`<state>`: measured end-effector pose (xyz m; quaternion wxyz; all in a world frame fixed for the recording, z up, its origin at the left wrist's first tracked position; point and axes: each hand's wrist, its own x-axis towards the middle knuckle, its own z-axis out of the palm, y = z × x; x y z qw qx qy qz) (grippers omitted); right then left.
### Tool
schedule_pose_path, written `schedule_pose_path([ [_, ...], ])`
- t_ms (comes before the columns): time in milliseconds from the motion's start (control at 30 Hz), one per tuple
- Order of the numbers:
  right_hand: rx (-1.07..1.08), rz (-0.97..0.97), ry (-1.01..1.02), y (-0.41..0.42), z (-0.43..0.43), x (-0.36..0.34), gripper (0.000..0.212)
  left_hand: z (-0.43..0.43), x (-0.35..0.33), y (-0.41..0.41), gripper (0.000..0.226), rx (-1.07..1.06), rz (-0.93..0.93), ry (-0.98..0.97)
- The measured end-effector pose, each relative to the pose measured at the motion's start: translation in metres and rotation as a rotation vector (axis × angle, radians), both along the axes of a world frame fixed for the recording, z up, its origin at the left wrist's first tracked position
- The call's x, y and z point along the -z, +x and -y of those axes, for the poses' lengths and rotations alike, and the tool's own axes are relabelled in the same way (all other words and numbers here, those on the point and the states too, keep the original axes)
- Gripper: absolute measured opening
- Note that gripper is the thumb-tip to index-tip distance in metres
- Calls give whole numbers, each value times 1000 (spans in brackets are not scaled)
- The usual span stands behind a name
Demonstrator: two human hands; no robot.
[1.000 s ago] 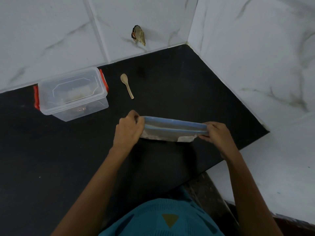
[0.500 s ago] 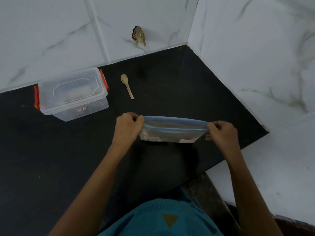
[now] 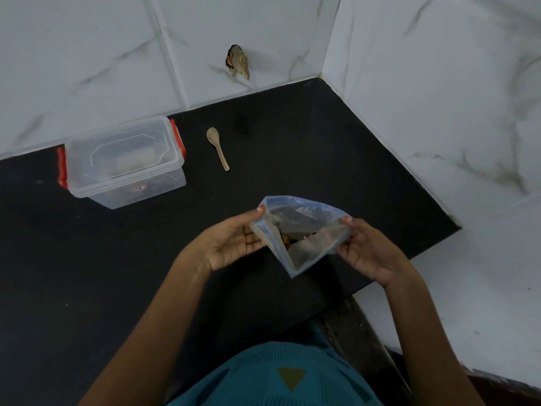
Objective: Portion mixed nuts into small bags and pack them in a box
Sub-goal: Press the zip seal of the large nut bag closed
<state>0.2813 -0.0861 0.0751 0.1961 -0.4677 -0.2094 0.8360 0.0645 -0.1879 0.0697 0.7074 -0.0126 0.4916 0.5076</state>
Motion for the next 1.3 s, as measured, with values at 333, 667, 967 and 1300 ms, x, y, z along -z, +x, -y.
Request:
schedule_pose_path([
  [333,-6,-85,57,12,-10,8,62,1,4,-5,27,7,-111,81],
  [667,-439,578,667,10,-10,-6,15,-1,-2,0,22,155,-586,57],
  [967,-197,957,994,5,-12,-14,26,-2,-19,15,8,92,-1684,181],
  [1300,-395,865,941,1,-13,-29,13,-11,-31,1,15,285,-1547,130],
])
